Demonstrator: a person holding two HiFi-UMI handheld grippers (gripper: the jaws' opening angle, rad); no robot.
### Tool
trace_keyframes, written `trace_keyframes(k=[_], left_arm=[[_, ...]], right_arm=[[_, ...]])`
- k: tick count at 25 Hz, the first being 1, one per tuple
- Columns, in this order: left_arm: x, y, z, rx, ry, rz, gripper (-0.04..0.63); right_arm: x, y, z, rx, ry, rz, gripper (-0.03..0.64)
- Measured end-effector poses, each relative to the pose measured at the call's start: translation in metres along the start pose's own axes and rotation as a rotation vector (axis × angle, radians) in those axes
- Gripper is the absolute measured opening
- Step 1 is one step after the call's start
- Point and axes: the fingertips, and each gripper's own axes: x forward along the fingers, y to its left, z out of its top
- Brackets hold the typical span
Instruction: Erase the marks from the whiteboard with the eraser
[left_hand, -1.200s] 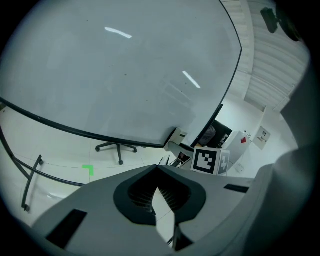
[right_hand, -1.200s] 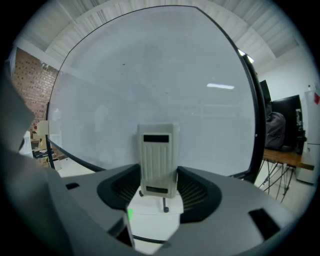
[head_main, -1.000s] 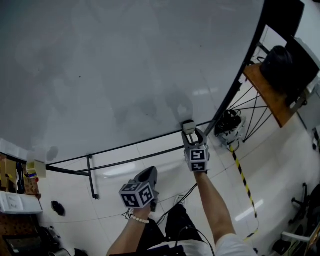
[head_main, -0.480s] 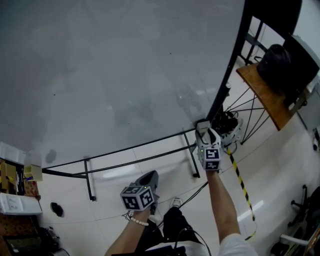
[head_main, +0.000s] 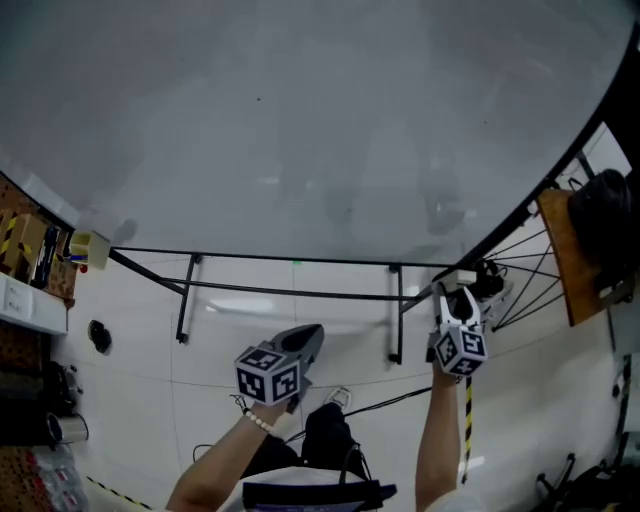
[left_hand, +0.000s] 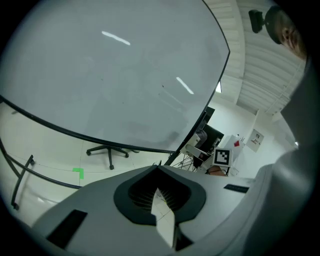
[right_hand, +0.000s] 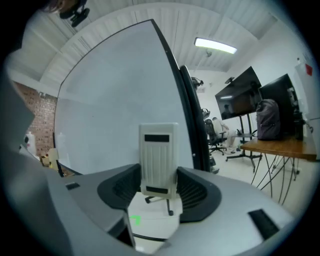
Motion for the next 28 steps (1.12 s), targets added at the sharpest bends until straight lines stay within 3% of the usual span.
trace_keyframes(k=[4, 9, 14, 17, 20, 28], left_arm=[[-0.090, 0.045, -0.008, -0.069, -0.093, 0.009, -0.012], [-0.217, 0.108, -0.028, -0.130, -0.166, 0.020, -0.012], [-0.359, 0.161, -0.027, -0.086, -0.271, 0.052, -0.012], [-0.426, 0.171, -0.027, -0.044, -0.303, 0.001, -0.012], [-0.469, 0.173, -0.039, -0.011, -0.303, -0.022, -0.012], [-0.510, 0.172, -0.052, -0.047, -0.318, 0.007, -0.012]], right_arm=[[-0.050, 0.075, -0.010, 0.080, 0.021, 0.046, 0.255], [-0.117, 0.201, -0.033, 0.160, 0.015, 0.117, 0.255], [-0.194, 0.344, -0.058, 0.184, 0.057, 0.122, 0.253], [-0.235, 0.413, -0.067, 0.231, 0.096, 0.102, 0.253], [-0.271, 0.465, -0.065, 0.255, 0.090, 0.116, 0.253], [-0.304, 0.574, -0.034, 0.134, 0.082, 0.192, 0.253]])
